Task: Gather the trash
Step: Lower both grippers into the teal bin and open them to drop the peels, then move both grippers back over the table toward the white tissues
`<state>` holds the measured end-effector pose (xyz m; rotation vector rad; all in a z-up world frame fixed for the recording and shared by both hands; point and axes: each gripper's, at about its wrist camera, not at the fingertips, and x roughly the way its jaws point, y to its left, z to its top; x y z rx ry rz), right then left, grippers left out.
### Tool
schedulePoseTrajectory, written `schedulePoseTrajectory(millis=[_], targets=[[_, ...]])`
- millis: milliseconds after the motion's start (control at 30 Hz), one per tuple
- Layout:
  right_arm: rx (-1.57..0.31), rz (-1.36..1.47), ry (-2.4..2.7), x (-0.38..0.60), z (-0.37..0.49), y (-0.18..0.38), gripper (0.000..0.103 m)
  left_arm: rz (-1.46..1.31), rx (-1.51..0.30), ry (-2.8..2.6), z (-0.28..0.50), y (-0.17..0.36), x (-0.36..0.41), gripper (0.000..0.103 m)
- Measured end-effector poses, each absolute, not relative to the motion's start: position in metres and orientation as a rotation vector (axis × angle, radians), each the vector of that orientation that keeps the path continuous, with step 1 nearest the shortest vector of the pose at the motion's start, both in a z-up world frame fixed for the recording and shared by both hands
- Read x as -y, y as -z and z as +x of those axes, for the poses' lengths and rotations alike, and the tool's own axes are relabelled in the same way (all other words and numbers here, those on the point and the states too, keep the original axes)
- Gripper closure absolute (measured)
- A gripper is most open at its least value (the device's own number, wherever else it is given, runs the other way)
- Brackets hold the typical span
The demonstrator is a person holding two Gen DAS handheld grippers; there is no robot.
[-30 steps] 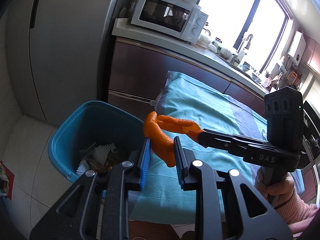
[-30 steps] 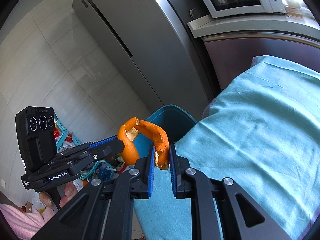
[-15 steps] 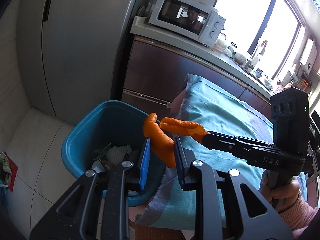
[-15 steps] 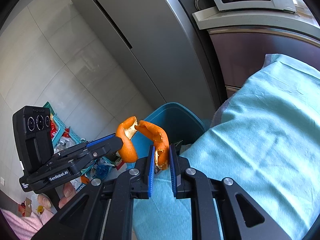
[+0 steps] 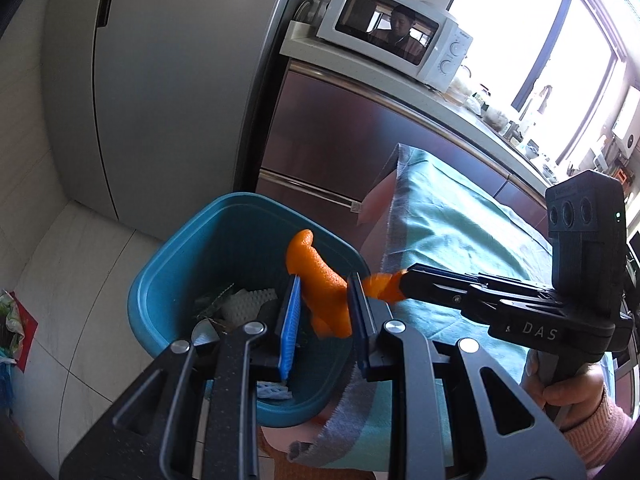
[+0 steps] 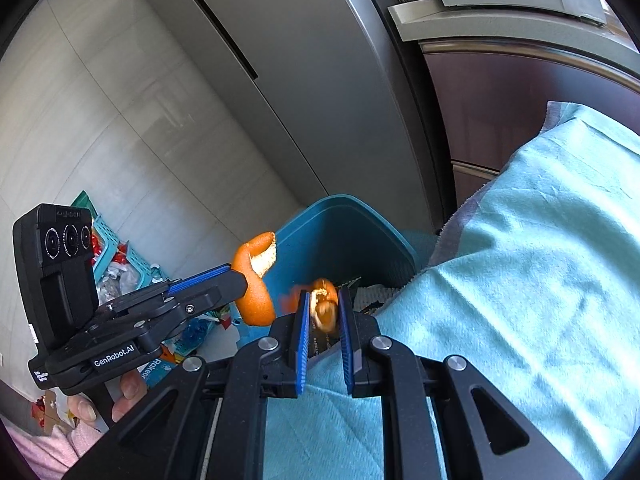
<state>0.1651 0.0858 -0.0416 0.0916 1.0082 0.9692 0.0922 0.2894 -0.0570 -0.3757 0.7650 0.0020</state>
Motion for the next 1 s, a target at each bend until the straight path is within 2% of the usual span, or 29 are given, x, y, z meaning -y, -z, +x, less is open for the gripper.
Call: schedulePoseTrajectory(millis=[233,267,300,333,867,933,1000], targets=[[-1.029,0.063,-0.958,-0.099,0.168,0.045,0.09,-0.391,-0.789,-0.021,0.101,0.073,-0.294,0.08],[-1.031,0.059,-0.955,-0.101,0.169,0.045,0.09,-0.393,-0.795,-0.024,0.102,0.075,-0.295,0.083],[-1.032,0.056,-0.953,-0.103,0.169,0.045,0.09,-0.397,-0.799,-0.022,0.104,0.077,-0.296,0.09],[-1.034,0.053,-0.951,-0.106,0.17,0.045,0.09,-0.403,-0.805,-0.025,0.106,0.08,-0.297,0.09],[-1.072,0.047,-0.923,-0.118,0.174,0.053,0.087,-0.415,-0.829,-0.034,0.107,0.096,-0.299,0.09],[-1.071,0.059,-0.917,-0.115,0.175,0.053,0.086,-0.407,-0.825,-0.036,0.106,0.095,-0.298,0.088],[-1.07,0.066,-0.914,-0.114,0.176,0.054,0.086,-0.396,-0.817,-0.036,0.105,0.092,-0.295,0.082]])
